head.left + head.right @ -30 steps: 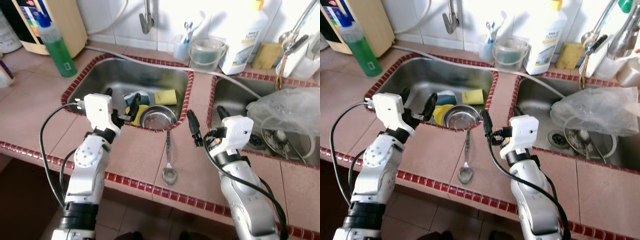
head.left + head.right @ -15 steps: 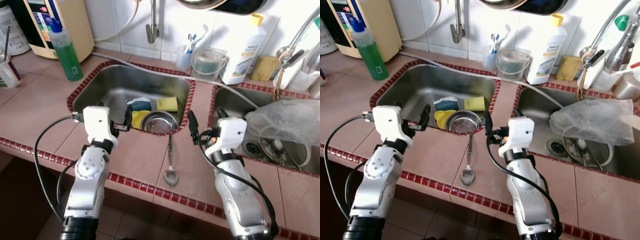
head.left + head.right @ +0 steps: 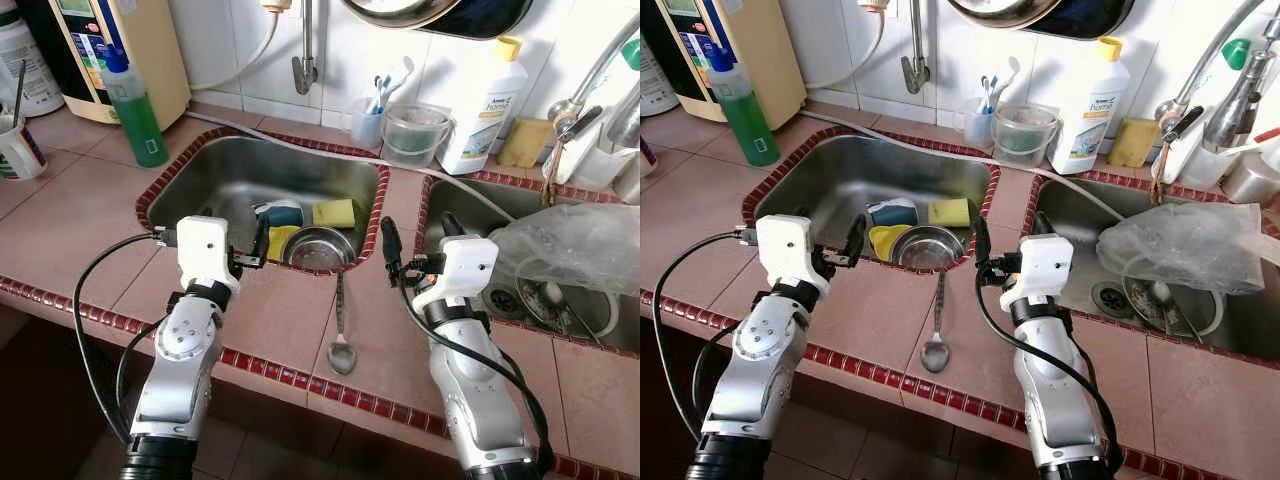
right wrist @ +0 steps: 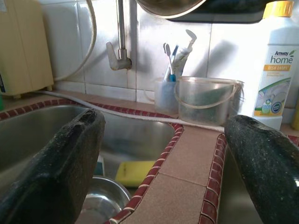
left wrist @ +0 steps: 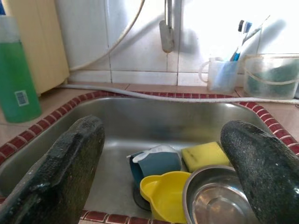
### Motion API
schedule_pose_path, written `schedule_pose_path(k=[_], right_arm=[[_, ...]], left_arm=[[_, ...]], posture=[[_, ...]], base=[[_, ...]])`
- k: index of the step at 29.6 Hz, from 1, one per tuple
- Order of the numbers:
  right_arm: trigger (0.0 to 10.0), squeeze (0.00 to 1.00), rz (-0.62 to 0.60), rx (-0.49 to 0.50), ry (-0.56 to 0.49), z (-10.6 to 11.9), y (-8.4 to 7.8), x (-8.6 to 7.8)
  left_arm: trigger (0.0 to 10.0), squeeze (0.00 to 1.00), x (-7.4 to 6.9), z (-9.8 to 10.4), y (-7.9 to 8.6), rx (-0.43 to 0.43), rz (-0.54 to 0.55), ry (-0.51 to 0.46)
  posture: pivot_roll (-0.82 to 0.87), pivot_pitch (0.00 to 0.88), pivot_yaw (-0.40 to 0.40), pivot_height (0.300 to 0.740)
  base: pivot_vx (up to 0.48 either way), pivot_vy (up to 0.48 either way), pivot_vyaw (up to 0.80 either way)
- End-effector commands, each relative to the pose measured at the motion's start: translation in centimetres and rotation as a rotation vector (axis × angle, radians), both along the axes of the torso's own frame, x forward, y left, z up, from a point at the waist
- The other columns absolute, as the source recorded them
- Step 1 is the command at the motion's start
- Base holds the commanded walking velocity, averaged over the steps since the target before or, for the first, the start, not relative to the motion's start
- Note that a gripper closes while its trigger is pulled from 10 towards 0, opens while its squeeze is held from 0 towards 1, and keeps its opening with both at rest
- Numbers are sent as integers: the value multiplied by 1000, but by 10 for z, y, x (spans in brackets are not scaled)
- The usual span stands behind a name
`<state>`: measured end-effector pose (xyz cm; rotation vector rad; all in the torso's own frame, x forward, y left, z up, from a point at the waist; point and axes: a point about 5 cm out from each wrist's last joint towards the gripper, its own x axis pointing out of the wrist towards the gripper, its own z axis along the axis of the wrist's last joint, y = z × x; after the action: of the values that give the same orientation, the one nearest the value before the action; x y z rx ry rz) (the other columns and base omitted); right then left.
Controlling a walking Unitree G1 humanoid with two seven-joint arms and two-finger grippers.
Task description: Kitchen organization
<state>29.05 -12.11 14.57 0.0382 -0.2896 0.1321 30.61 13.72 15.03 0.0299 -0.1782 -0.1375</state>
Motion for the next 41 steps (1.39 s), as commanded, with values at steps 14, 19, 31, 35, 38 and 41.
schedule_pose_path(k=[14,19,31,35,38,41], right_arm=[[10000,0,-6,-4,-8,0,-3,0],[10000,0,-5,-2,-7,-1,-2,-1],[10000,0,32,-19,1,-2,-2,-8],[10000,0,111,-43,22,-6,2,-20],[10000,0,145,-61,45,-11,1,-30],[10000,0,150,-74,67,-17,-2,-35]], left_arm=[[10000,0,-3,3,-2,-2,-4,0],[10000,0,-3,3,-3,-29,-14,3],[10000,0,-7,6,-1,54,4,44],[10000,0,-16,4,1,99,-10,78],[10000,0,-24,3,1,130,-29,92],[10000,0,-33,-2,0,148,-58,116]], posture=[[-102,42,-6,740],[-105,42,-7,740],[-107,57,-5,740],[-104,69,-3,740],[-100,77,-4,740],[-95,85,-7,740]], base=[[0,-468,0],[0,-288,0],[0,0,0],[0,0,0],[0,0,0],[0,0,0]])
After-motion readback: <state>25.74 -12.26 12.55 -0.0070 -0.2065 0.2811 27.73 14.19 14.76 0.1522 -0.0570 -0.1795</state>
